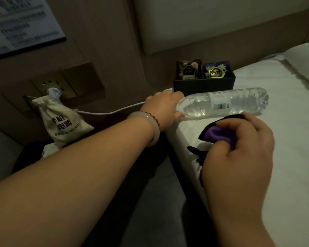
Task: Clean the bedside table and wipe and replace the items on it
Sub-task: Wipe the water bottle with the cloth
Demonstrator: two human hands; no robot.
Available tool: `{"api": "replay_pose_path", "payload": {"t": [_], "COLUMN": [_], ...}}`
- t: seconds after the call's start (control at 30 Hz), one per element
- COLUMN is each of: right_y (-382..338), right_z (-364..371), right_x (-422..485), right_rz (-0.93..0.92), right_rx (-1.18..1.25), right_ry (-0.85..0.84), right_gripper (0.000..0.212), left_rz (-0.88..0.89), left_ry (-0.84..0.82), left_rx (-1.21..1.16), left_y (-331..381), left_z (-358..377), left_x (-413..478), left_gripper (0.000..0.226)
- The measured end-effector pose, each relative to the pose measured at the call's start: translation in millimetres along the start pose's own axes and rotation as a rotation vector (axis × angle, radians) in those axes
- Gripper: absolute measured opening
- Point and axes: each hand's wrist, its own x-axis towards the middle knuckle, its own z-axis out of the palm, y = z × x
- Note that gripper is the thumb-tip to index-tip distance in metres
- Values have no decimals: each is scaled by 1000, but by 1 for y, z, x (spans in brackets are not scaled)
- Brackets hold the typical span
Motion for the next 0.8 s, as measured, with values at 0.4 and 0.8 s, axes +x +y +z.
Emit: {"api": "replay_pose_path", "payload": {"t": [0.4,0.8], "right_y": [-7,-55], "right_z": [0,44], "right_x": [-3,-86], "right_rz": [-138,-356], "right_rx": [9,254], "right_ry": [71,-477], "right_gripper": [39,49], "left_rz": [-165,-563], "left_ry": [432,622], "left_rx": [-647,-696], "left_y": [-30,-76], "left_z": [-47,-48], "left_x": [-105,-281], "left_gripper": [24,23]}}
